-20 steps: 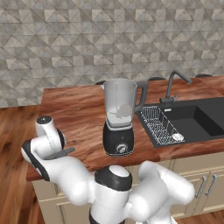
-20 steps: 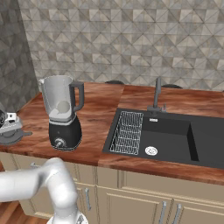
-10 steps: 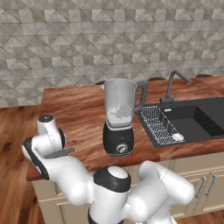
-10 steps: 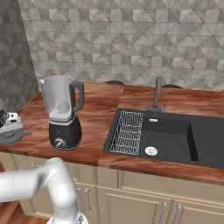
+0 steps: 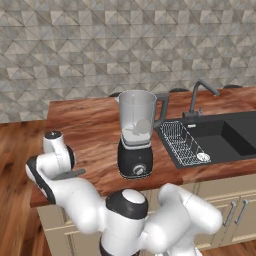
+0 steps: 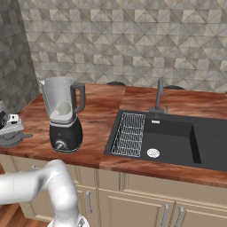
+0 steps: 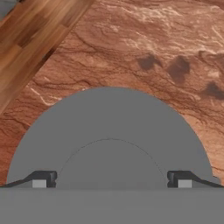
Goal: Open the blender lid, put the orange in the blender, close the lid, and start the blender.
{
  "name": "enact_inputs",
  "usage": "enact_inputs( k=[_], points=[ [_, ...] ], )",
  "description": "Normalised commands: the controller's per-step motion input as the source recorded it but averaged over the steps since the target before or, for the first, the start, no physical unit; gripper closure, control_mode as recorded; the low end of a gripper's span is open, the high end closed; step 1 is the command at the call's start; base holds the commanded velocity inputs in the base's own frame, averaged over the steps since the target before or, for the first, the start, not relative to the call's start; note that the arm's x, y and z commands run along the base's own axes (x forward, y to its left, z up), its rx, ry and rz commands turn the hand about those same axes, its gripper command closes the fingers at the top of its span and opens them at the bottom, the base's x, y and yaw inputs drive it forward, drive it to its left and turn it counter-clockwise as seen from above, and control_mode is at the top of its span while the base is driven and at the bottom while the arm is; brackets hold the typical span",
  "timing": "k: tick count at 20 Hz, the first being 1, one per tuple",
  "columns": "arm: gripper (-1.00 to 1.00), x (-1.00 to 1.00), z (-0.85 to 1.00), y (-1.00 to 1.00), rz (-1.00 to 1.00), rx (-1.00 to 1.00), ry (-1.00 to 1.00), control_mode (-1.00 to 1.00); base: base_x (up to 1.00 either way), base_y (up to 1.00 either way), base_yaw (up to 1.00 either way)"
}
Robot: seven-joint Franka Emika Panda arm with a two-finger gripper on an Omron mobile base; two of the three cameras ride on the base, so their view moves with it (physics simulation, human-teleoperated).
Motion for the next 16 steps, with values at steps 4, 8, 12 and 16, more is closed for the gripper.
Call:
enact_inputs(
  k=[4,8,12,16],
  points=[
    [1.00,-0.32,-0.70,0.01,0.00,-0.04,0.03,-1.00,0.00,0.00,0.00],
    [1.00,-0.12,-0.48,0.04,0.00,-0.04,0.11,-1.00,0.00,0.00,0.00],
    [1.00,-0.07,-0.20,0.04,0.00,-0.02,0.03,-1.00,0.00,0.00,0.00],
    [1.00,-0.23,0.47,-0.23,-0.07,0.06,-0.02,-1.00,0.00,0.00,0.00]
  ],
)
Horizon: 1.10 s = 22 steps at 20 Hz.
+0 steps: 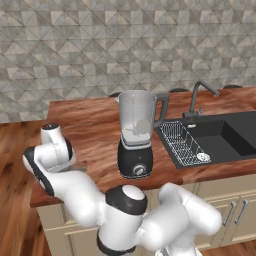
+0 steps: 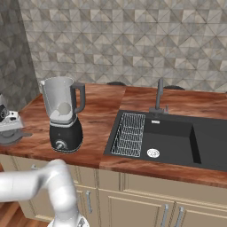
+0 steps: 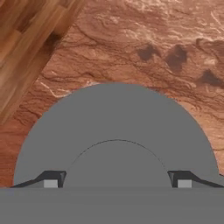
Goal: Open the blender lid, put the orange in the blender, close the lid, and start the blender.
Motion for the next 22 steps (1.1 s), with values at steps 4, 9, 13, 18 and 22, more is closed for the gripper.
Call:
enact_inputs(
  k=[4,9,13,18,22],
  points=[
    [1.00,-0.11,1.00,-0.27,-0.11,0.02,-0.05,-1.00,0.00,0.00,0.00],
    [1.00,-0.07,1.00,-0.41,-0.13,0.02,-0.08,-1.00,0.00,0.00,0.00],
    [1.00,-0.26,0.98,-0.58,-0.15,0.03,-0.17,-1.00,0.00,0.00,0.00],
    [1.00,-0.40,0.77,-0.70,-0.13,0.06,-0.23,-1.00,0.00,0.00,0.00],
    [1.00,-0.41,0.83,-0.64,-0.17,0.04,-0.17,-1.00,0.00,0.00,0.00]
  ],
)
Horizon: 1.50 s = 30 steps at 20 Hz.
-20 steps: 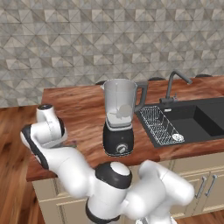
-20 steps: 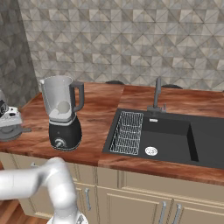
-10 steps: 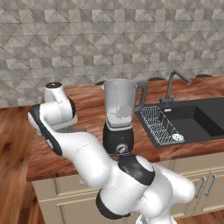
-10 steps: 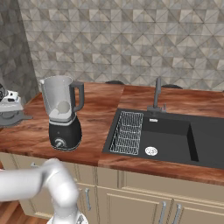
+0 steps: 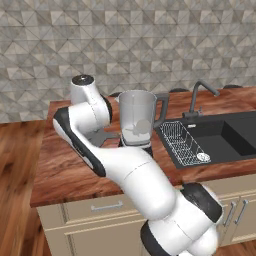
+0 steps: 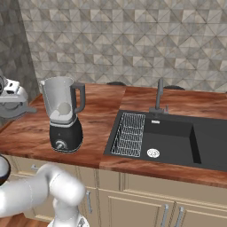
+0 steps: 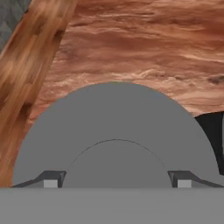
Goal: Open the blender lid, put the orange in the blender, close the lid, and start the blender.
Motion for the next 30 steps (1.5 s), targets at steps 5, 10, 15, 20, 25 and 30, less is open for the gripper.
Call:
enact_inputs(
  k=[5,10,15,20,25,30],
  points=[
    [1.00,-0.34,0.91,-0.67,-0.18,0.02,-0.15,-1.00,0.00,0.00,0.00],
    [1.00,-0.13,0.96,-0.63,-0.19,0.03,-0.09,-1.00,0.00,0.00,0.00],
    [1.00,-0.01,0.77,-0.62,-0.12,0.02,-0.10,-1.00,0.00,0.00,0.00],
    [1.00,0.00,0.59,-0.61,-0.05,0.03,-0.04,-1.00,0.00,0.00,0.00],
    [1.00,0.11,0.23,-0.38,0.00,0.00,0.01,-1.00,0.00,0.00,0.00],
    [1.00,0.29,0.16,-0.10,0.03,0.00,0.06,-1.00,0.00,0.00,0.00]
  ],
)
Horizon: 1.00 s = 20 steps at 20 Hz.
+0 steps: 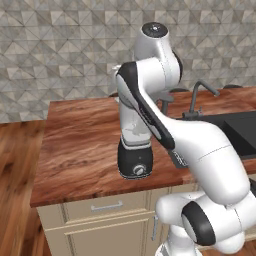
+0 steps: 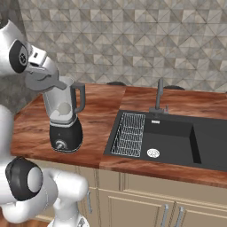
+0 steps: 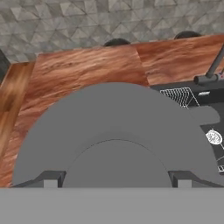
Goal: Open the blender lid, put the orange in the blender, close the lid, and start the blender.
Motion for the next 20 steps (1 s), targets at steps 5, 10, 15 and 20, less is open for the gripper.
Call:
enact_inputs(
  k=[5,10,15,20],
  points=[
    [1.00,0.33,0.08,-0.04,0.07,0.00,0.12,-1.00,0.00,0.00,0.00],
    [1.00,0.30,0.02,-0.09,0.07,0.00,0.15,-1.00,0.00,0.00,0.00],
    [1.00,0.34,0.00,-0.07,0.05,-0.01,0.11,-1.00,0.00,0.00,0.00],
    [1.00,0.26,-0.03,-0.06,0.07,-0.01,0.08,-1.00,0.00,0.00,0.00]
  ],
)
